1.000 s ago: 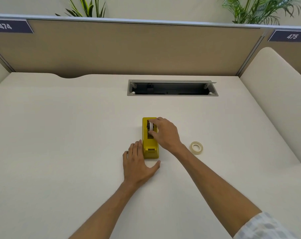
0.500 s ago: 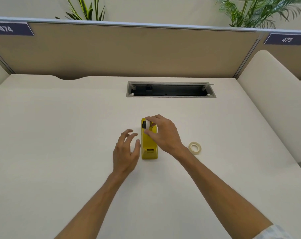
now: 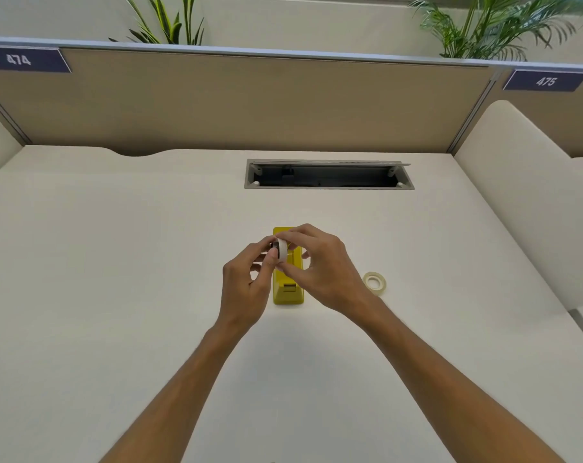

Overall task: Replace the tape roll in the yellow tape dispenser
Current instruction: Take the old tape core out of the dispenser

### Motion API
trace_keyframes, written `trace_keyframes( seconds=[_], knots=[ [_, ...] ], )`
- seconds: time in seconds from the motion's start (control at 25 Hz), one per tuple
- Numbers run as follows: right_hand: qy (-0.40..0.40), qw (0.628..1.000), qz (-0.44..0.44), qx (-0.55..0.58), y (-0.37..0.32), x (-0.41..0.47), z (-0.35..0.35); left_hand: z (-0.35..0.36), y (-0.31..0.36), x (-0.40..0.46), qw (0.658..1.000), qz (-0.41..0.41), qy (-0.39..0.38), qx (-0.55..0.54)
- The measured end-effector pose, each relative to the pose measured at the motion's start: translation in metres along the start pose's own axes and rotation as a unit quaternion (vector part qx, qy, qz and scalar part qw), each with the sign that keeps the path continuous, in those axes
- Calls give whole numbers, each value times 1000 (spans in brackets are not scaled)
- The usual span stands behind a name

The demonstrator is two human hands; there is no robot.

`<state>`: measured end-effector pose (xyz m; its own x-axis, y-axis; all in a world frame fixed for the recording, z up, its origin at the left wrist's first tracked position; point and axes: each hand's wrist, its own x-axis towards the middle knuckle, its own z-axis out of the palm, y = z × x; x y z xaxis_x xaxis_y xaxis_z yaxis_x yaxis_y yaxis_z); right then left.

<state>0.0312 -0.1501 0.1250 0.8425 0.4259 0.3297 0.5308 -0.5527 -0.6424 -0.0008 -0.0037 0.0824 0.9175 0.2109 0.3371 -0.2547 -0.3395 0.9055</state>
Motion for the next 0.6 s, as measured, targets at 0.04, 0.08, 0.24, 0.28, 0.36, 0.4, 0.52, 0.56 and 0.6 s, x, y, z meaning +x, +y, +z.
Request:
trace_keyframes(
  seconds=[0.04, 0.08, 0.24, 0.28, 0.36, 0.4, 0.52, 0.56, 0.6],
  knots=[
    [0, 1000, -4, -4, -1, -1, -1, -1, 2, -2, 1000, 7, -1, 1],
    [2, 1000, -6, -6, -1, -2, -2, -2, 3, -3, 1000, 12, -3, 3],
    [7, 1000, -9, -4, 1, -6, -3, -4, 8, -6, 1000, 19, -5, 2],
    [9, 1000, -6, -5, 1, -7, -3, -4, 8, -7, 1000, 23, -2, 7],
    [15, 1000, -1, -14, 3, -9, -2, -4, 8, -9, 1000, 27, 5, 13],
    [18, 1000, 2, -17, 4, -9, -2, -4, 8, -10, 1000, 25, 6, 9],
    [29, 999, 14, -6, 11, -11, -5, -5, 9, -11, 1000, -2, 1, -22],
    [29, 999, 26, 2, 13, -11, -6, -6, 9, -11, 999, -12, -2, -30],
    [27, 999, 39, 11, 16, -12, -7, -7, 9, -11, 999, -18, -6, -34]
  ],
)
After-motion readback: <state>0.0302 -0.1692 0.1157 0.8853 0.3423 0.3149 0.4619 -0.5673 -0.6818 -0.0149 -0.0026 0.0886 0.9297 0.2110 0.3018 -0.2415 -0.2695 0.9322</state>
